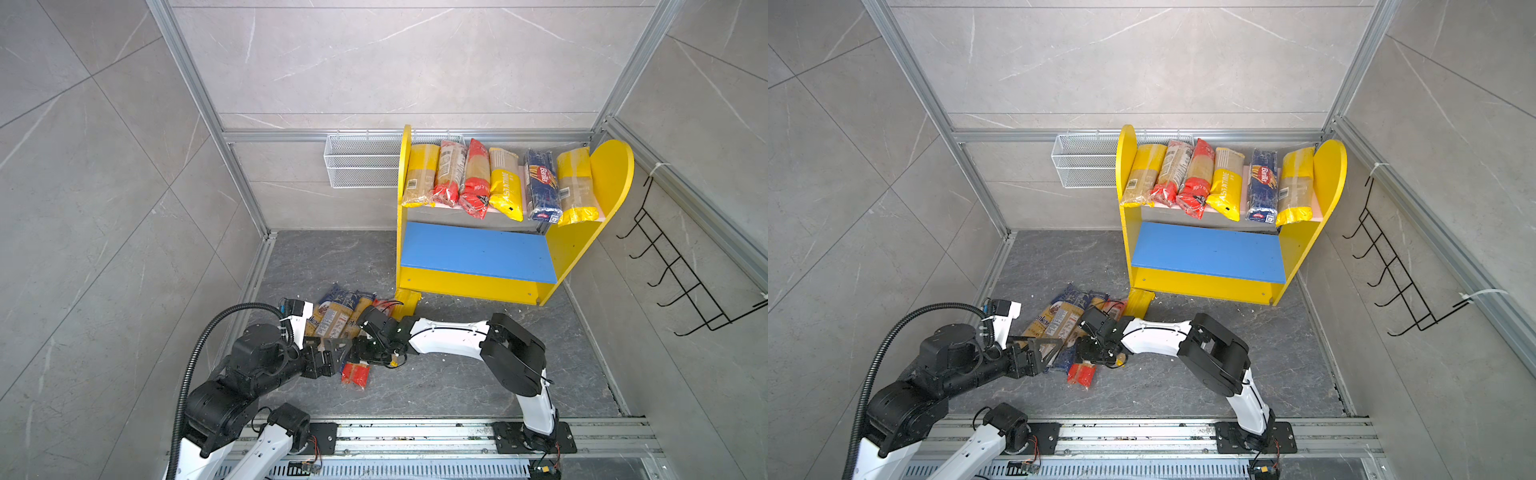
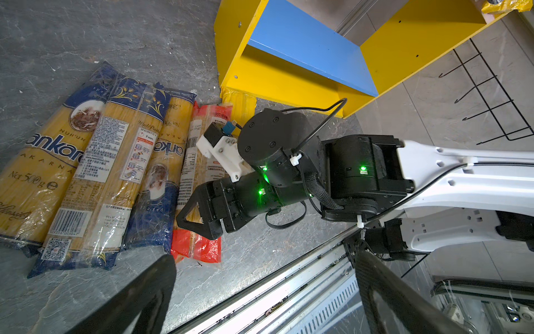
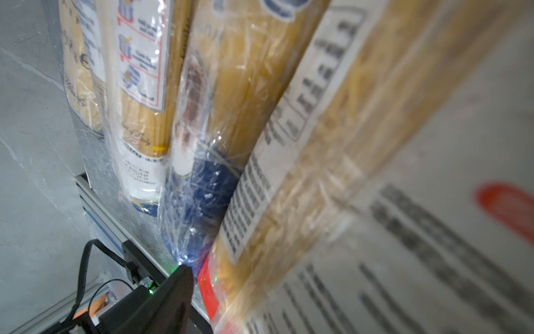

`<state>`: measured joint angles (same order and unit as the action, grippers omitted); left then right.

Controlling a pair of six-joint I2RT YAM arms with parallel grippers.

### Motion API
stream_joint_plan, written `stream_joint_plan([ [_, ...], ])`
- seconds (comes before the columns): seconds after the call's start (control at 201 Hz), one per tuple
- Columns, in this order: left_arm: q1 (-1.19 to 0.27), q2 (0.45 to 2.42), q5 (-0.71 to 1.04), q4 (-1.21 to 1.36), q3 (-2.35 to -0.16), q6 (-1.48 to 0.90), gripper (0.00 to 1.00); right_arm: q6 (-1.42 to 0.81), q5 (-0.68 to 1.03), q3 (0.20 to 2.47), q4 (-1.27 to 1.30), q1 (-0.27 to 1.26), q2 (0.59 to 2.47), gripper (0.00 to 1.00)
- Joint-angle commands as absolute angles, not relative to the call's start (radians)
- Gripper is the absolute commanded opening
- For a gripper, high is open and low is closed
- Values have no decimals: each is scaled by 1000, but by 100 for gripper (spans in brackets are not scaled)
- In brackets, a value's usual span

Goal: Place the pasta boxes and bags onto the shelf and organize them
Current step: 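Close the right gripper on the red-labelled spaghetti bag, then lift the red-labelled bag and carry it to the blue lower shelf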

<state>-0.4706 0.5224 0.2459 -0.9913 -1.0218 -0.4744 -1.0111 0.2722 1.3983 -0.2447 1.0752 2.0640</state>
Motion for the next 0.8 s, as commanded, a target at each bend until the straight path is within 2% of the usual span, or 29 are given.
stream_joint_plan([
  [0.0, -466, 509, 275, -1009, -1063, -446, 100, -1049, 284, 1416, -158, 1084, 2126, 71],
  [0.07, -466, 506, 274, -1018, -1066, -447, 100, -1051, 278, 1431, -166, 1085, 2138, 57],
  [0.149, -466, 509, 272, -1023, -1072, -444, 100, -1043, 277, 1438, -180, 1083, 2133, 30],
  [0.224, -466, 519, 274, -1023, -1079, -439, 100, -1033, 274, 1428, -201, 1083, 2106, 14],
  [0.259, -466, 526, 277, -1019, -1078, -439, 100, -1030, 274, 1416, -209, 1083, 2086, 0],
  [0.791, -466, 748, 399, -729, -1072, -483, 99, -960, 166, 1092, -309, 1052, 1484, 0],
])
